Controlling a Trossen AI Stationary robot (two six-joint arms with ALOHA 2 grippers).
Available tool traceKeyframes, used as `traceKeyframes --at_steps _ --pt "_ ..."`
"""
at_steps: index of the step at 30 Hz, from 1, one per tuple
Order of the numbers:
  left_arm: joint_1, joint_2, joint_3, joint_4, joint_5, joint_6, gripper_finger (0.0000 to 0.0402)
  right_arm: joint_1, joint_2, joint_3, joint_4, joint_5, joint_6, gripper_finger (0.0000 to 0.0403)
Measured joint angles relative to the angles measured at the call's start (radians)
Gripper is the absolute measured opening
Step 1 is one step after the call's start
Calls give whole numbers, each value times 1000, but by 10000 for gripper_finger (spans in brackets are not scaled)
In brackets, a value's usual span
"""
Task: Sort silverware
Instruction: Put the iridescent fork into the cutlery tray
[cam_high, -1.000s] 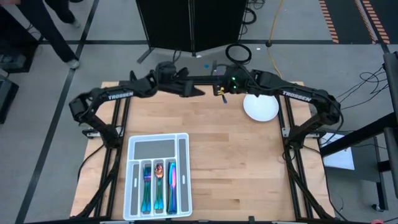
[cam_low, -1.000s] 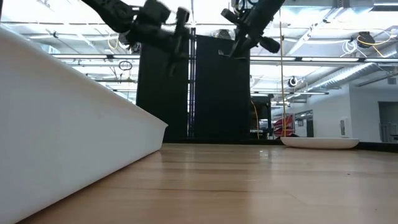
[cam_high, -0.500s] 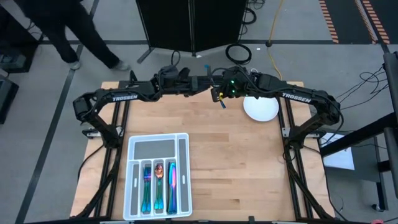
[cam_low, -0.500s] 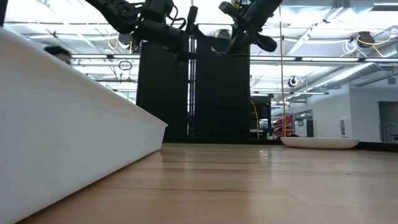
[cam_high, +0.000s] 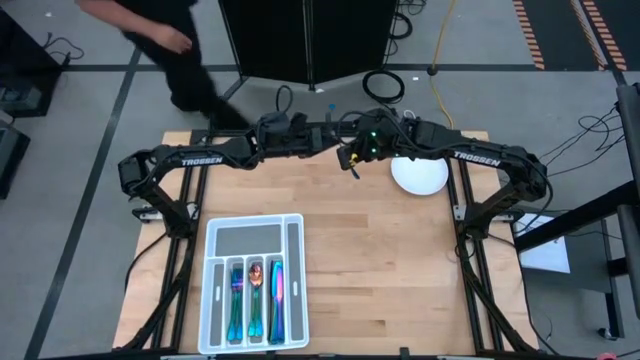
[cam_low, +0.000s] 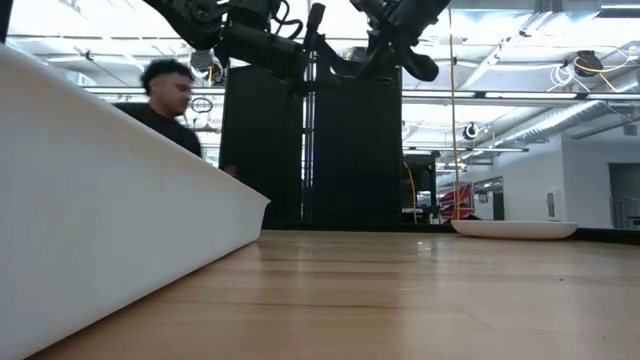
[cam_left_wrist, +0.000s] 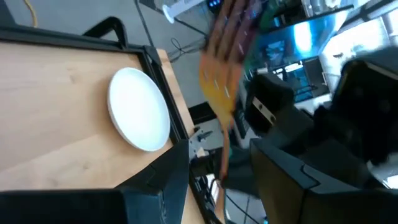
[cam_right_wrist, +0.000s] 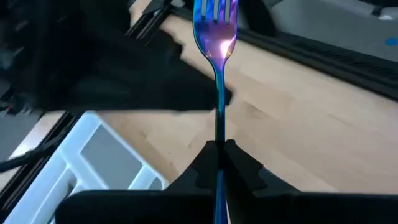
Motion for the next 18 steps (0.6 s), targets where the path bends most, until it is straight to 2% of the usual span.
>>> traceKeyframes --at_steps 4,13,18 --pt "-4 0 0 -1 -28 -2 169 8 0 0 20 -41 -12 0" --pt "-18 0 0 -1 -33 -2 168 14 0 0 19 -40 -9 0" --pt "-32 0 0 0 -42 4 134 14 0 0 26 -40 -9 0"
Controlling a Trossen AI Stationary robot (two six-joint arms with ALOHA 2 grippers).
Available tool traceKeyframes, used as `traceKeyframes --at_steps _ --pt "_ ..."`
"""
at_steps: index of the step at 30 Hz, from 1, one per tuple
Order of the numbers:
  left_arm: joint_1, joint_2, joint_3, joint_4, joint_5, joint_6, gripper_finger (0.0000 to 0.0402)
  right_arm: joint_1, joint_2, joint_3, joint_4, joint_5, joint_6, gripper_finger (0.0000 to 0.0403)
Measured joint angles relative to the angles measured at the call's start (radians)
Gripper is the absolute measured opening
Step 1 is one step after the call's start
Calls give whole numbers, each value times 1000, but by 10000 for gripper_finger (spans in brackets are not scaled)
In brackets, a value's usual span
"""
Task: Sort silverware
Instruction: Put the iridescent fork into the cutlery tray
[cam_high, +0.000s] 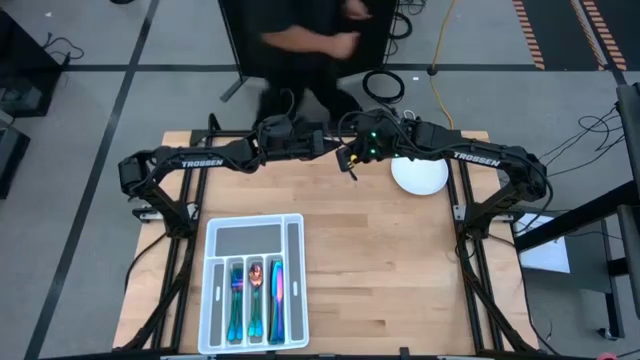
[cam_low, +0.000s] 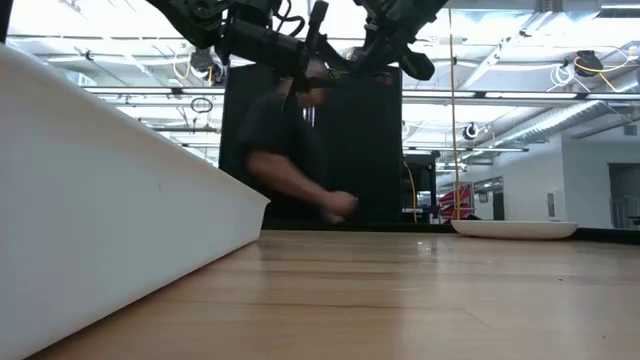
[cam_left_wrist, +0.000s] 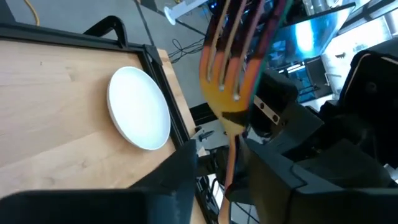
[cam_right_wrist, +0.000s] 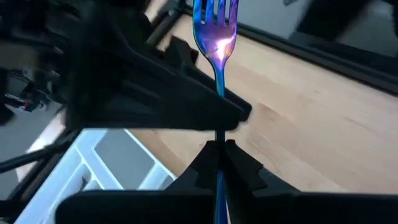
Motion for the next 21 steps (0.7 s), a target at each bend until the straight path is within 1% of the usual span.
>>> traceKeyframes --at_steps 4,7,8,11,14,16,18,19,21 --pt "-3 0 1 13 -21 11 79 2 0 0 44 -1 -7 1" --pt "-4 0 2 34 -43 45 26 5 1 0 76 6 -21 11" --pt "-4 -1 2 42 -44 50 14 5 1 0 81 6 -26 16" --pt "-2 -1 2 42 -50 55 8 5 1 0 93 1 -33 38" --pt "14 0 2 37 -42 74 4 -3 -4 0 94 -9 -55 68" --pt "38 -4 2 16 -14 76 4 -10 -19 0 91 -9 -68 89" --pt "67 -10 1 -6 38 80 4 -19 -45 0 70 -8 -80 108" --pt "82 -13 1 -12 84 81 4 -21 -57 0 53 -5 -90 117" --pt "114 -17 1 -33 214 81 3 -23 -83 0 17 1 -113 130"
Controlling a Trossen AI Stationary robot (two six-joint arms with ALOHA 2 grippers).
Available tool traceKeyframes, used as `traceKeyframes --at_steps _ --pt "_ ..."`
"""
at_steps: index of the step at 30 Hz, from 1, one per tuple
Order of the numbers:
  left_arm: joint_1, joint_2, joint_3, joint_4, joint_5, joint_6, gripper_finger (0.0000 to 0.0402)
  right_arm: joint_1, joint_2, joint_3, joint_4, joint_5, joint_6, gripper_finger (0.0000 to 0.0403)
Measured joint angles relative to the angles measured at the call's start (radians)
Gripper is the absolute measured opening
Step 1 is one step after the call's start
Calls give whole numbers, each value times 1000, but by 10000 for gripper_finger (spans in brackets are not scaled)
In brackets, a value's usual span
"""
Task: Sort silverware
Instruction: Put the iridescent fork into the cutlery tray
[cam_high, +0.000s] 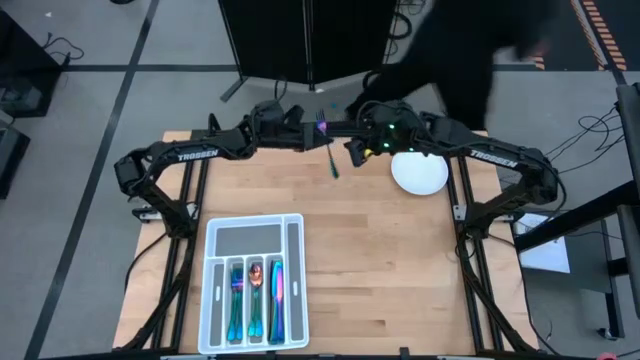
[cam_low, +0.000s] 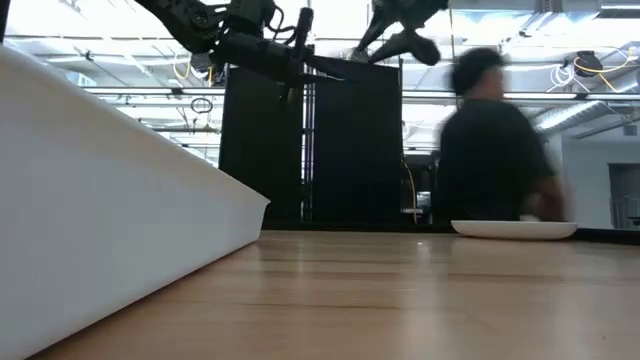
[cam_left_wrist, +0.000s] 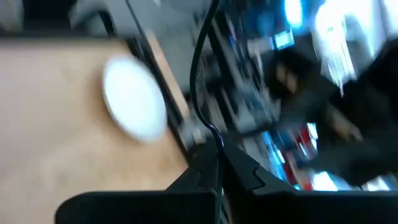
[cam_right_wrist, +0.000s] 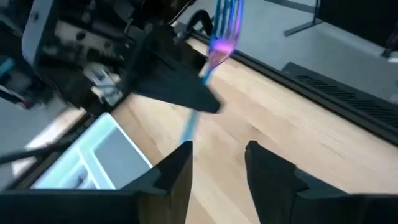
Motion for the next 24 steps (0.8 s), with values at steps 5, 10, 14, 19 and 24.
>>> traceKeyframes --at_steps 5,10,14,19,24 --pt "39 -6 0 -168 302 0 3 5 -60 0 -135 56 -51 144" --pt "-2 -29 -1 -400 376 2 2 26 -80 0 -280 165 -66 145" --pt "-85 -71 -1 -683 395 51 2 45 -81 0 -382 230 -73 145" --pt "-250 -156 -2 -1028 319 67 1 68 -81 -38 -377 232 -112 140" --pt "-423 -256 -18 -1205 167 -104 1 72 -81 -126 -300 205 -150 134"
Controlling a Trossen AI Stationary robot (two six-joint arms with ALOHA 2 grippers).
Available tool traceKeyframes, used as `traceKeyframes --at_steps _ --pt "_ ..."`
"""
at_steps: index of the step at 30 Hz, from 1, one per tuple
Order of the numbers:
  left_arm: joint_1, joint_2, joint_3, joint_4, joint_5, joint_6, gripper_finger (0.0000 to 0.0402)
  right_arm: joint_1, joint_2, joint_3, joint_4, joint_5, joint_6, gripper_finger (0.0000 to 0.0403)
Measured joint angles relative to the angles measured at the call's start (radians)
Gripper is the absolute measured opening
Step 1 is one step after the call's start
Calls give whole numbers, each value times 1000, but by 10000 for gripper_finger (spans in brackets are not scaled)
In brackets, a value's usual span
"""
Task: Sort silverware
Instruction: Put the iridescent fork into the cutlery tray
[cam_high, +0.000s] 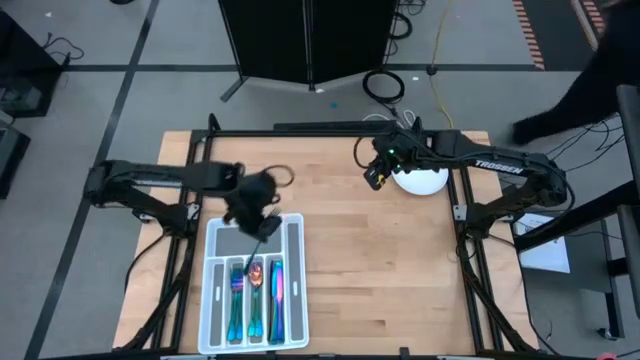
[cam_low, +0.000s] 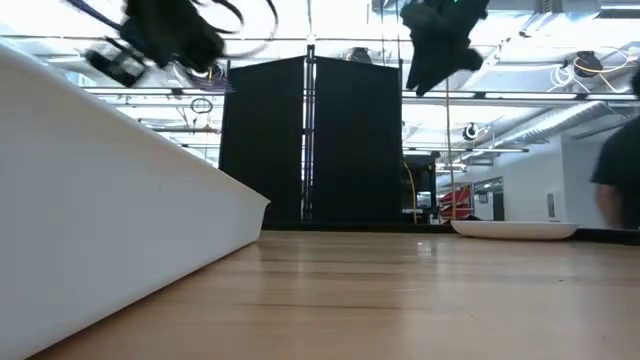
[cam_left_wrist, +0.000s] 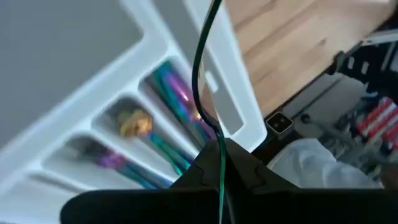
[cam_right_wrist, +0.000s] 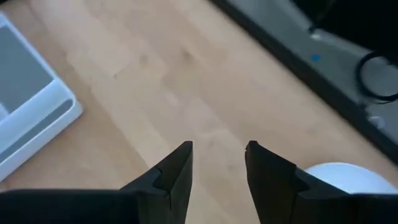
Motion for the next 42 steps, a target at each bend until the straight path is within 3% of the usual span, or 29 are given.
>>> traceKeyframes --at_steps 7,11,16,27,31,42 --pt "-257 -219 -184 12 -210 -422 1 18 0 -104 142 -179 72 132" --pt "-426 -329 -303 50 -352 -655 1 64 0 -109 157 -185 162 132" --pt "-610 -367 -408 97 -470 -802 1 125 0 -108 218 -184 303 132" --pt "-907 -277 -486 268 -648 -1172 1 288 0 -108 389 -127 525 132" --pt "-944 -193 -478 315 -659 -1184 1 339 0 -108 386 -75 560 132" --pt "-1006 51 -425 530 -673 -1190 2 369 0 -108 382 -69 632 132"
